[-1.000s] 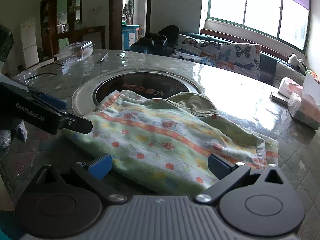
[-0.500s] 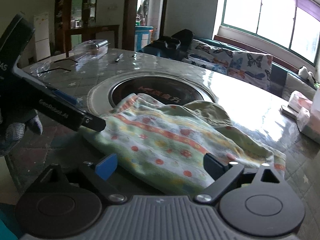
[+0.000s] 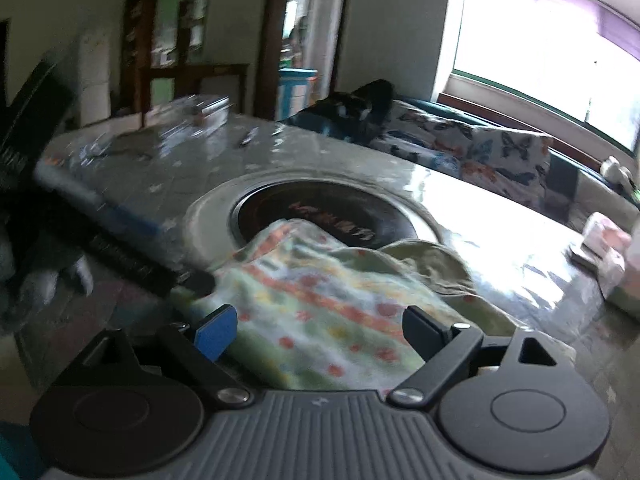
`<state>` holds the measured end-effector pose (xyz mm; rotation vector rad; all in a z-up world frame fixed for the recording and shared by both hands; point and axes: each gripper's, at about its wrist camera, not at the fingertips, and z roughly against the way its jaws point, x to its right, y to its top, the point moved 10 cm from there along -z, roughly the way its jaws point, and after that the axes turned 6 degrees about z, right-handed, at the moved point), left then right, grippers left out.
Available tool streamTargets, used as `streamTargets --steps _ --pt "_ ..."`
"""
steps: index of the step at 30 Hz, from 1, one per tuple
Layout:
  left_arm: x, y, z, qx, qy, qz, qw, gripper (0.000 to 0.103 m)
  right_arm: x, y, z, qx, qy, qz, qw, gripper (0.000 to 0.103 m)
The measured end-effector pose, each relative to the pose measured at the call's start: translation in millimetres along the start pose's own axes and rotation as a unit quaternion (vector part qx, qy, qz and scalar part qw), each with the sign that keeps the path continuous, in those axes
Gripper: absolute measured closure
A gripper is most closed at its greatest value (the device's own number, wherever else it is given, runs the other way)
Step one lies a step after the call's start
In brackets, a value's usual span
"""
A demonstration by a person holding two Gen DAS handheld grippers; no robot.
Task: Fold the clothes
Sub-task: 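Position both open grippers at the edge of the folded striped cloth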
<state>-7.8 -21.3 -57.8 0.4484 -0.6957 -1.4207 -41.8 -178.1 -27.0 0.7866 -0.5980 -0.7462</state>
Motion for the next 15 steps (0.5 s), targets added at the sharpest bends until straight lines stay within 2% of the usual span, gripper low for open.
streamTargets --steps 5,11,15 --pt "-0.1 -1.7 -1.7 -0.002 0.000 -0.003 1.0000 0.000 20.8 -10.9 -6.2 -0.018 -0.020 -0.029 0.999 0.012" --pt "-0.4 -4.9 -5.2 -0.006 0.001 -0.005 1.0000 0.000 21.0 -30.2 -18.8 -0.042 -0.026 -0.030 0.998 0.012" --pt "-0.8 -4.6 -5.4 -0.007 0.001 -0.007 0.9999 0.000 26.9 -30.9 -9.9 -0.036 -0.031 -0.040 0.998 0.012"
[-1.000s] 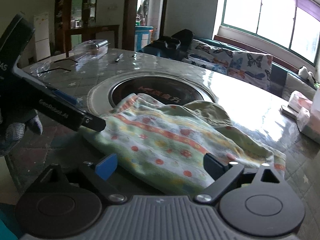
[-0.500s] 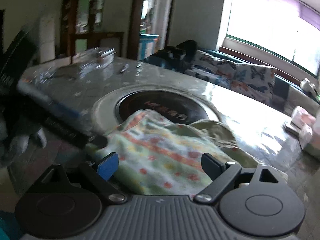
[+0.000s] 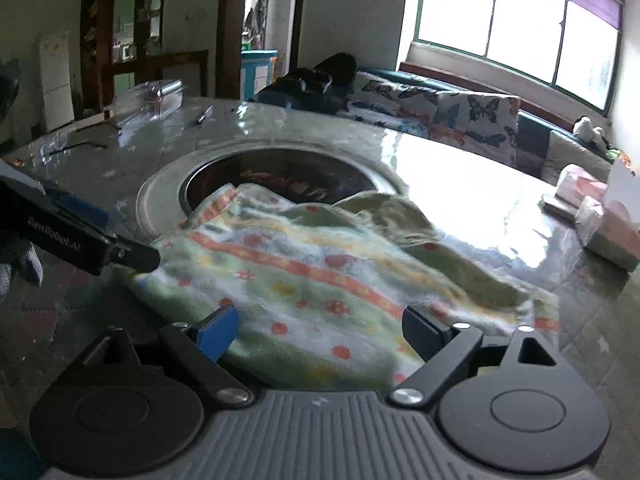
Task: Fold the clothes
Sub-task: 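Position both open grippers at the edge of the folded striped cloth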
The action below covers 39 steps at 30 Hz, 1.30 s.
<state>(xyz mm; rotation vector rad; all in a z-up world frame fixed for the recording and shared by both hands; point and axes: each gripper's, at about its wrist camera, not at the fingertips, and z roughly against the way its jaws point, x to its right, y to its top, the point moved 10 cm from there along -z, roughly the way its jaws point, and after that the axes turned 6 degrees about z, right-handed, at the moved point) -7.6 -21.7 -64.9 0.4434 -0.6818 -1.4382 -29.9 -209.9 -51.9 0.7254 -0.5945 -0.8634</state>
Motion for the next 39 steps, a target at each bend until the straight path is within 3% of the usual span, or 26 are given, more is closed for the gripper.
streamTargets --steps 7,20,28,39 --pt "1.4 0.4 -1.0 -0.001 0.002 -0.003 1.0000 0.000 35.3 -6.5 9.3 -0.005 -0.048 -0.021 0.999 0.012" --pt "1.3 1.0 -2.6 -0.004 0.005 -0.007 1.0000 0.000 57.1 -29.2 11.2 -0.024 -0.069 -0.044 0.996 0.011" --pt "3.5 3.6 0.5 -0.002 0.006 -0.007 1.0000 0.000 46.5 -20.4 17.0 -0.010 -0.054 -0.027 0.998 0.011" --pt "2.1 8.1 2.5 0.001 0.007 0.000 1.0000 0.000 -19.1 4.9 11.9 0.002 0.027 0.070 0.997 0.013"
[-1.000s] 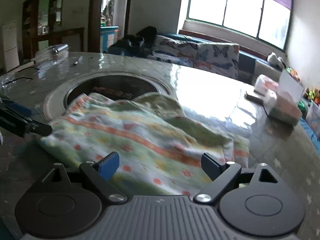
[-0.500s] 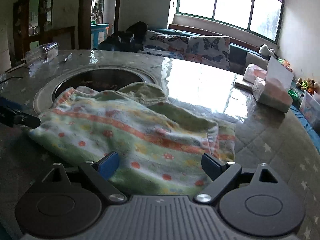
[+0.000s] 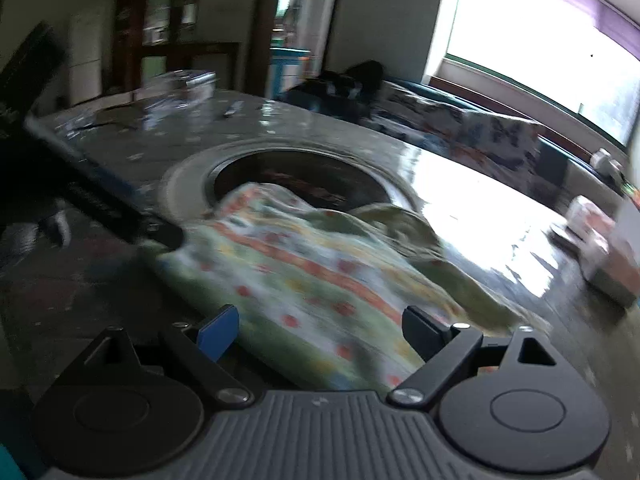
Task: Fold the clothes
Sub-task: 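Position both open grippers at the edge of the folded striped cloth, then close both grippers on the folded cloth's edge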
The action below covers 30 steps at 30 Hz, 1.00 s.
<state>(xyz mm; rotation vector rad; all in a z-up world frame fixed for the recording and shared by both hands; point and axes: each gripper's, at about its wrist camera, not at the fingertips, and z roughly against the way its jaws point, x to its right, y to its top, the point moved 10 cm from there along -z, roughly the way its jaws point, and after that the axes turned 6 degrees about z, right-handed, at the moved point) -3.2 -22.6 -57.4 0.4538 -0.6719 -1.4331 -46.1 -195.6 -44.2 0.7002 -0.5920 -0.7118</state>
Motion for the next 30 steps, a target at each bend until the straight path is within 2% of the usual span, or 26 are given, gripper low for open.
streamTargets --steps 4,6,11,13,16,20,23,26,28,30 --pt "-3.3 2.0 0.2 0.001 0.000 0.010 0.9999 0.000 -24.8 10.9 -3.7 0.002 0.027 0.037 0.999 0.016" --pt "-5.9 3.7 1.1 0.003 0.000 0.014 0.9999 0.000 -36.2 14.2 -6.5 0.002 0.042 0.052 0.998 0.021" --pt "-12.9 8.4 3.6 0.007 -0.002 0.028 0.9996 0.000 -61.1 21.0 -13.8 -0.002 0.071 0.085 0.994 0.025" --pt "-15.1 10.6 4.2 0.009 -0.004 0.034 0.9994 0.000 -69.2 23.5 -16.4 -0.002 0.081 0.095 0.992 0.031" --pt "-17.4 12.8 3.9 0.007 -0.010 0.046 0.9989 0.001 -79.3 27.2 -20.1 -0.002 0.088 0.110 0.990 0.033" --pt "-16.8 14.2 3.4 0.003 -0.019 0.058 0.9981 0.001 -88.2 32.2 -25.5 -0.002 0.091 0.130 0.987 0.046" --pt "-13.2 14.9 3.3 0.001 -0.028 0.061 0.9977 0.001 -92.4 34.9 -28.8 -0.002 0.090 0.139 0.986 0.051" --pt "-9.6 15.1 1.6 -0.005 -0.040 0.072 0.9966 0.001 -98.1 36.8 -30.6 -0.002 0.098 0.150 0.984 0.062" --pt "-7.2 15.5 0.4 -0.010 -0.050 0.082 0.9954 0.001 -100.3 37.0 -31.3 -0.002 0.097 0.153 0.983 0.063" --pt "-4.6 16.0 -0.3 -0.013 -0.056 0.087 0.9945 0.001 -101.1 37.6 -32.7 -0.002 0.097 0.155 0.983 0.068"
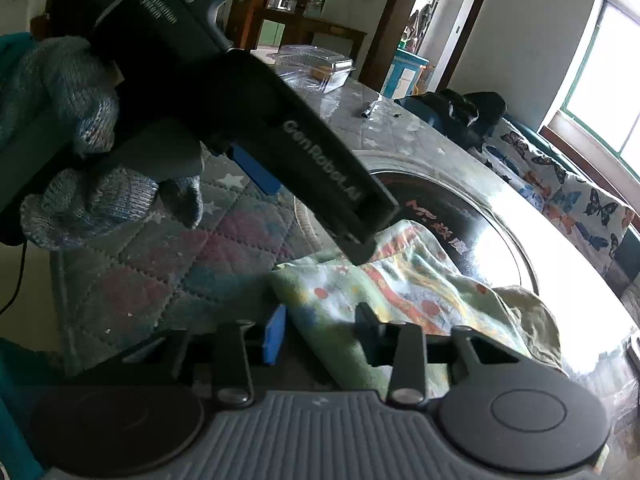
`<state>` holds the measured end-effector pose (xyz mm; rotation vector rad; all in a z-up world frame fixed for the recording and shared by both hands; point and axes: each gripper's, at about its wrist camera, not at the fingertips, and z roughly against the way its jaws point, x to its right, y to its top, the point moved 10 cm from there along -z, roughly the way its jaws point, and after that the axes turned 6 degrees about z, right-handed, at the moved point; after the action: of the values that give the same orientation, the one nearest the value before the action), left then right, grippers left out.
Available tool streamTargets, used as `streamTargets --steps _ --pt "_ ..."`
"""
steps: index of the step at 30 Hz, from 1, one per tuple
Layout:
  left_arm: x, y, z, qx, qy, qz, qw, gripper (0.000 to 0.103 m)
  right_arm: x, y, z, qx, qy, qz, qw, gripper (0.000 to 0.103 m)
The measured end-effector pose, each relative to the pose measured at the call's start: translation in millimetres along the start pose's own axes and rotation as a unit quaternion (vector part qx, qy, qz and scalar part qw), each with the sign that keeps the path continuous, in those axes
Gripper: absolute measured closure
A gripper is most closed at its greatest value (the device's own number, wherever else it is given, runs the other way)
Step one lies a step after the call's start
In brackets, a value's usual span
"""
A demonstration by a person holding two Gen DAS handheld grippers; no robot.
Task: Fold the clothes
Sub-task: 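Close both grippers on the folded cloth's edge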
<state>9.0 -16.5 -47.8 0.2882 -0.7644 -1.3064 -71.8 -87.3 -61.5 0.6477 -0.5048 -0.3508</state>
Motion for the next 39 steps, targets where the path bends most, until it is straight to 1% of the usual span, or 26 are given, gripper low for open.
streamTargets --steps 4,10,14,15,16,18,21,24,27,29,30,33,35,36,37,38,39 --pt "4.8 0.3 -2.1 -0.006 -0.013 0.013 0.9998 0.002 -1.2 -1.4 -3.8 -0.001 0.005 -0.004 1.000 0.071" --pt "5.2 1.8 -7.2 -0.020 -0.035 0.055 0.9977 0.002 -2.6 -0.5 -6.9 0.003 0.002 -0.002 1.000 0.071" --pt "5.8 2.3 -10.8 -0.024 -0.041 0.068 0.9966 0.002 -3.1 0.3 -7.9 0.006 0.003 -0.005 1.000 0.072" --pt "6.3 2.7 -11.3 -0.023 -0.041 0.070 0.9964 0.002 -2.9 0.2 -8.1 0.006 0.005 -0.009 1.000 0.077" --pt "6.5 3.1 -11.7 -0.023 -0.043 0.072 0.9962 0.002 -2.5 0.2 -7.8 0.007 0.008 -0.013 1.000 0.078" --pt "6.4 3.9 -12.2 -0.024 -0.047 0.081 0.9953 0.002 1.3 1.8 -4.7 0.013 0.015 -0.030 0.999 0.085" --pt "5.2 5.4 -12.7 -0.027 -0.051 0.098 0.9935 0.002 11.0 5.5 1.7 0.025 0.026 -0.063 0.997 0.089" --pt "4.4 7.2 -13.8 -0.032 -0.056 0.119 0.9908 0.002 24.4 10.7 9.1 0.040 0.032 -0.091 0.995 0.091" --pt "9.5 7.9 -17.3 -0.047 -0.075 0.145 0.9855 0.003 35.3 12.9 17.4 0.054 0.034 -0.111 0.992 0.092" --pt "15.6 8.0 -20.4 -0.058 -0.089 0.158 0.9817 0.008 38.4 11.1 23.7 0.060 0.033 -0.118 0.991 0.093" --pt "19.3 8.1 -22.2 -0.062 -0.092 0.158 0.9812 0.009 39.9 10.2 26.8 0.063 0.033 -0.121 0.990 0.093" --pt "29.9 8.2 -27.6 -0.072 -0.101 0.160 0.9792 0.019 44.1 7.7 33.6 0.069 0.033 -0.126 0.989 0.093" --pt "34.3 7.4 -32.1 -0.078 -0.109 0.167 0.9768 0.033 44.8 5.3 37.6 0.072 0.033 -0.127 0.989 0.093" --pt "35.9 6.6 -34.7 -0.083 -0.115 0.171 0.9750 0.036 44.5 4.5 38.9 0.074 0.034 -0.129 0.988 0.093" --pt "36.9 6.4 -36.8 -0.085 -0.118 0.175 0.9739 0.041 44.7 3.4 39.6 0.075 0.036 -0.131 0.988 0.093" --pt "36.9 6.9 -38.1 -0.084 -0.116 0.175 0.9740 0.049 44.4 2.7 39.4 0.075 0.037 -0.132 0.988 0.093" --pt "36.3 6.8 -39.5 -0.085 -0.114 0.175 0.9741 0.054 44.1 2.1 39.3 0.075 0.037 -0.132 0.988 0.093"
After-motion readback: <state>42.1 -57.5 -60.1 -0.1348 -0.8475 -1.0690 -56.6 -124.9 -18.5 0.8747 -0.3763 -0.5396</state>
